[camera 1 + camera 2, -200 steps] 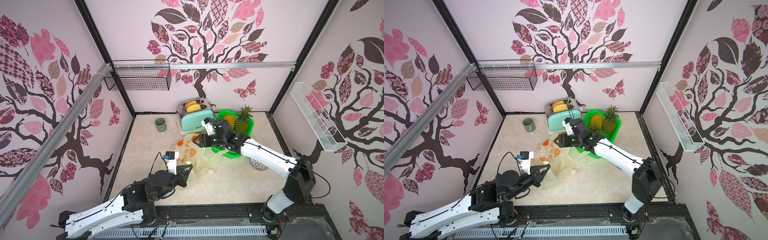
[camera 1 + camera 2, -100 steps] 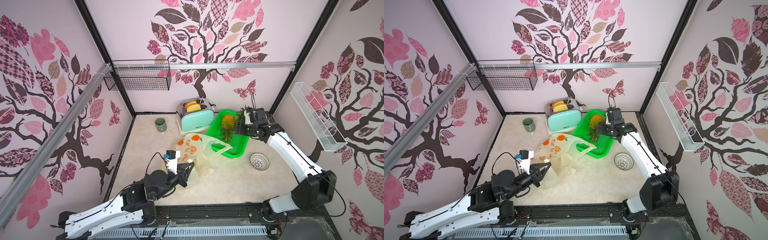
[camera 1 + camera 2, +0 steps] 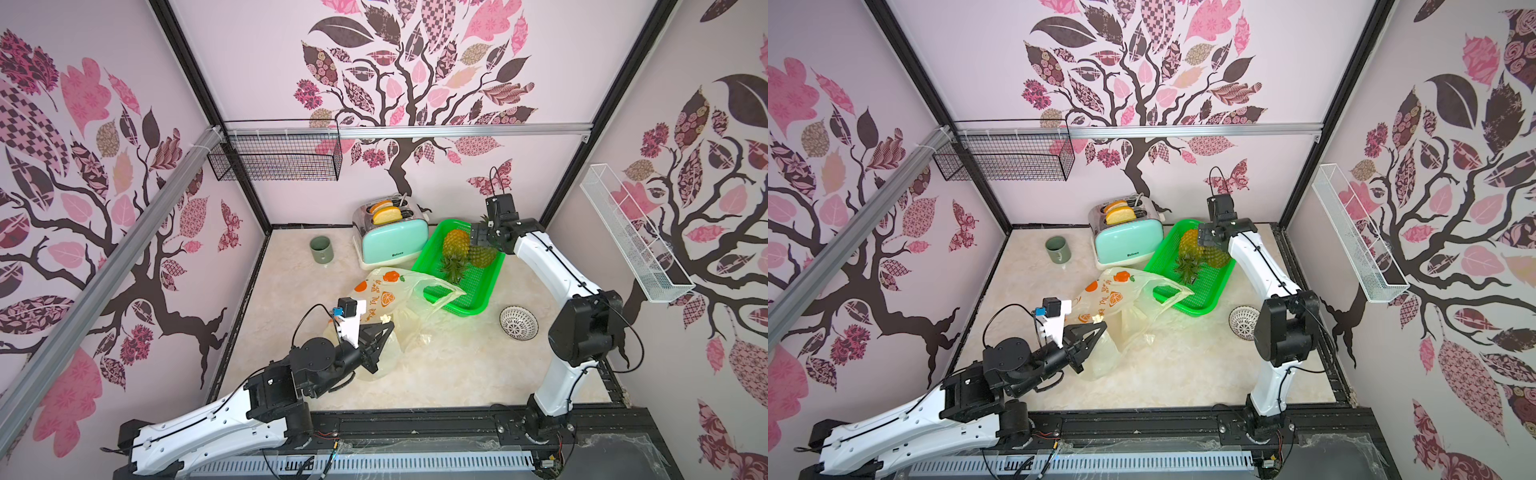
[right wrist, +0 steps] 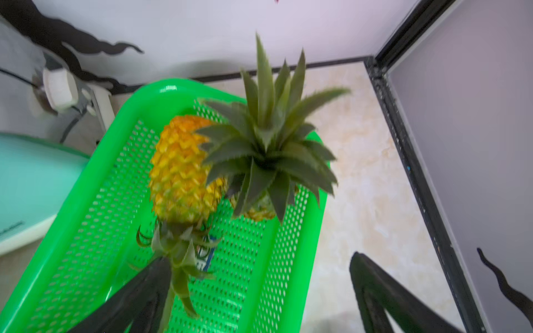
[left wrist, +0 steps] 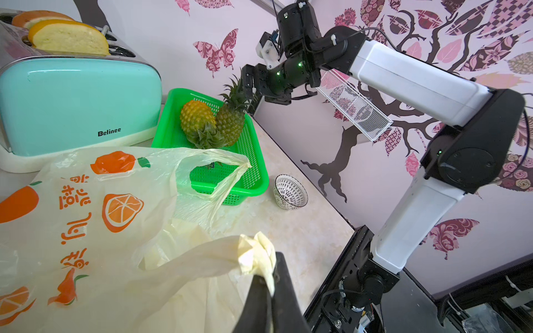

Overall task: Place the pineapple into a plastic bag & tie a knot
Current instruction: Pick up the pineapple from the basket.

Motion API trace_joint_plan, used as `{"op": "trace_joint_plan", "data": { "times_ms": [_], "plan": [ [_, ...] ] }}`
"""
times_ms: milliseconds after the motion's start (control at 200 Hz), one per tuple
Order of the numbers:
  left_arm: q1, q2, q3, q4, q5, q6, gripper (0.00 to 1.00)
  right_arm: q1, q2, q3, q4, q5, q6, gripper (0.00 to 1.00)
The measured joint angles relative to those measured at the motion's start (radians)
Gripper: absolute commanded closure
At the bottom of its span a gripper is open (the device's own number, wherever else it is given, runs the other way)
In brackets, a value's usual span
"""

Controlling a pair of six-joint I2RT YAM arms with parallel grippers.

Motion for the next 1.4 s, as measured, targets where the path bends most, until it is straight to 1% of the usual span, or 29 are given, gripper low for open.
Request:
{"op": "trace_joint_plan", "data": {
  "times_ms": [290,390,455,635,710,880,975,1070,1190,1215,1260,1315,1400],
  "plan": [
    [0.000,-0.012,0.014,-0.014,0.024,0.001,1.00,-0.025,0.190,0.293,-0.027,0.032,-0.038,0.01],
    [0.000,-0.028,0.016,-0.024,0.023,0.001,1.00,-0.027,0.250,0.365,-0.046,0.035,-0.041,0.01],
    [0.000,-0.040,0.016,-0.034,0.021,-0.002,1.00,-0.027,0.280,0.383,-0.055,0.037,-0.040,0.01],
    [0.000,-0.049,0.016,-0.052,0.013,-0.015,1.00,-0.027,0.312,0.370,-0.093,0.034,-0.023,0.01],
    [0.000,-0.050,0.016,-0.057,0.010,-0.021,1.00,-0.027,0.312,0.354,-0.099,0.035,-0.010,0.04],
    [0.000,-0.050,0.016,-0.064,-0.001,-0.026,1.00,-0.031,0.315,0.339,-0.104,0.053,0.005,0.21],
    [0.000,-0.051,0.016,-0.071,-0.008,-0.034,1.00,-0.034,0.323,0.339,-0.105,0.060,0.010,0.34],
    [0.000,-0.053,0.016,-0.090,-0.023,-0.052,1.00,-0.039,0.327,0.339,-0.104,0.065,0.008,0.49],
    [0.000,-0.059,0.016,-0.128,-0.040,-0.092,1.00,-0.040,0.327,0.340,-0.099,0.060,0.018,0.73],
    [0.000,-0.060,0.016,-0.137,-0.047,-0.105,1.00,-0.039,0.327,0.340,-0.096,0.057,0.014,0.80],
    [0.000,-0.062,0.017,-0.155,-0.055,-0.127,1.00,-0.037,0.323,0.339,-0.090,0.050,0.018,0.90],
    [0.000,-0.066,0.017,-0.183,-0.061,-0.151,1.00,-0.037,0.314,0.327,-0.084,0.034,0.021,1.00],
    [0.000,-0.074,0.017,-0.224,-0.064,-0.184,1.00,-0.037,0.286,0.287,-0.066,0.023,0.017,1.00]
  ]
}}
